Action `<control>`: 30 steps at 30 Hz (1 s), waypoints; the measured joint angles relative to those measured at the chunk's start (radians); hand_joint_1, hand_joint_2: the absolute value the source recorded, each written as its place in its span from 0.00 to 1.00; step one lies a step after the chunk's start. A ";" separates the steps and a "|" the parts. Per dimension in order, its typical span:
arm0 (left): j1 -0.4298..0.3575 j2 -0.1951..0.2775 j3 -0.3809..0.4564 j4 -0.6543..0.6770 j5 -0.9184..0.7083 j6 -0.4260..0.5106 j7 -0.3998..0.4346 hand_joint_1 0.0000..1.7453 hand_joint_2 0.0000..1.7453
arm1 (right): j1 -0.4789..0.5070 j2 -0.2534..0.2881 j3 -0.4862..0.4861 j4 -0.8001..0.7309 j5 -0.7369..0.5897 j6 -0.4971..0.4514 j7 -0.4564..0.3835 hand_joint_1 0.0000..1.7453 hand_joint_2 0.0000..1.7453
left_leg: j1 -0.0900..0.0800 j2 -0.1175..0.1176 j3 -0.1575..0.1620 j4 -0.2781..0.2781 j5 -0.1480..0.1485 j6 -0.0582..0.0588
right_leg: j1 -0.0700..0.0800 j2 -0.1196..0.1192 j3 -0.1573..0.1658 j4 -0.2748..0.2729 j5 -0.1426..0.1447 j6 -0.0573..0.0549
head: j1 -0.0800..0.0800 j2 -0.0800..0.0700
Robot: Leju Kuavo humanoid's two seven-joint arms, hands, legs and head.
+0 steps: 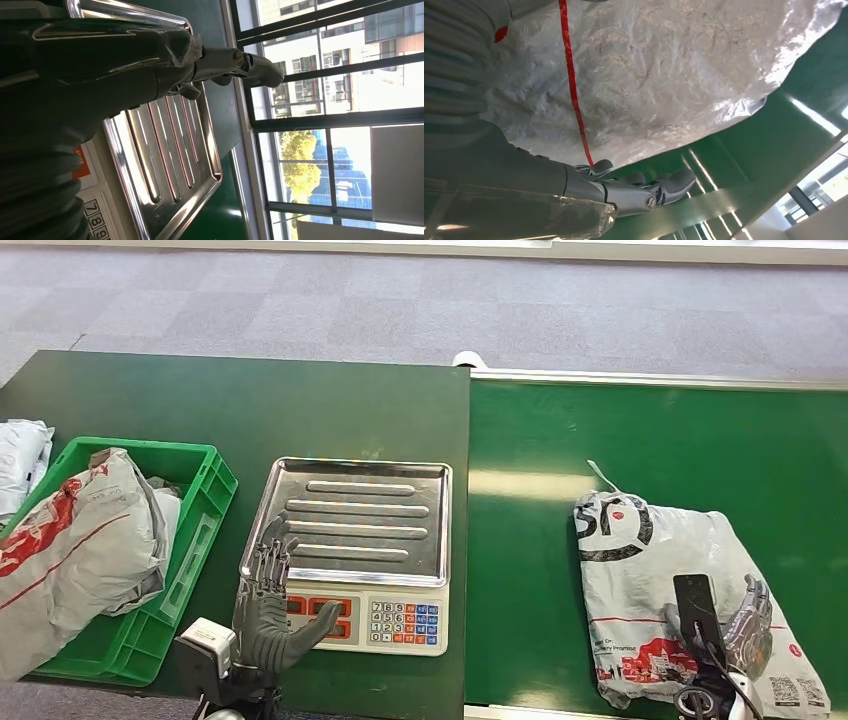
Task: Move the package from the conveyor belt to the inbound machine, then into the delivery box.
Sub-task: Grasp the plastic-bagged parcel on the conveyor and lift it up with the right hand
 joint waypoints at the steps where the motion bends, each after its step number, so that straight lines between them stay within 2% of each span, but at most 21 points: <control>1: 0.000 0.000 0.000 0.001 0.000 0.000 0.000 0.00 1.00 | -0.004 -0.001 -0.001 0.013 0.002 0.004 0.004 0.00 1.00 | 0.000 0.000 0.000 0.000 0.000 0.000 | 0.000 0.000 0.000 0.000 0.000 0.000 | 0.000 0.000; 6: -0.007 0.001 -0.002 0.010 0.012 0.002 0.000 0.00 1.00 | -0.038 -0.014 -0.003 0.122 0.056 0.022 0.048 0.00 1.00 | 0.000 0.000 0.000 0.000 0.000 0.000 | 0.000 0.000 0.000 0.000 0.000 0.000 | 0.000 0.000; 7: -0.008 0.001 -0.003 0.013 0.014 0.003 0.000 0.00 1.00 | -0.047 -0.016 -0.003 0.147 0.064 0.014 0.046 0.03 1.00 | 0.000 0.000 0.000 0.000 0.000 0.000 | 0.000 0.000 0.000 0.000 0.000 0.000 | 0.000 0.000; 9: -0.010 0.002 -0.005 0.018 0.018 0.006 0.000 0.00 1.00 | -0.062 -0.018 -0.004 0.188 0.071 0.005 0.039 0.45 1.00 | 0.000 0.000 0.000 0.000 0.000 0.000 | 0.000 0.000 0.000 0.000 0.000 0.000 | 0.000 0.000; 11: -0.011 0.004 -0.007 0.022 0.019 0.011 -0.002 0.00 1.00 | -0.074 -0.021 -0.004 0.213 0.066 0.011 0.029 0.92 1.00 | 0.000 0.000 0.000 0.000 0.000 0.000 | 0.000 0.000 0.000 0.000 0.000 0.000 | 0.000 0.000; 13: -0.011 0.005 -0.008 0.024 0.021 0.016 -0.004 0.00 1.00 | -0.080 -0.022 -0.004 0.227 0.055 0.021 0.015 1.00 1.00 | 0.000 0.000 0.001 0.000 0.000 0.000 | 0.000 0.000 0.001 0.000 0.000 0.000 | 0.000 0.000; 30: -0.011 0.016 -0.015 0.035 0.038 0.034 -0.021 0.00 1.00 | -0.102 -0.028 -0.014 0.252 0.018 0.007 -0.056 0.99 1.00 | 0.000 0.000 0.001 0.000 0.000 0.000 | 0.000 0.000 0.001 0.000 0.000 0.000 | 0.000 0.000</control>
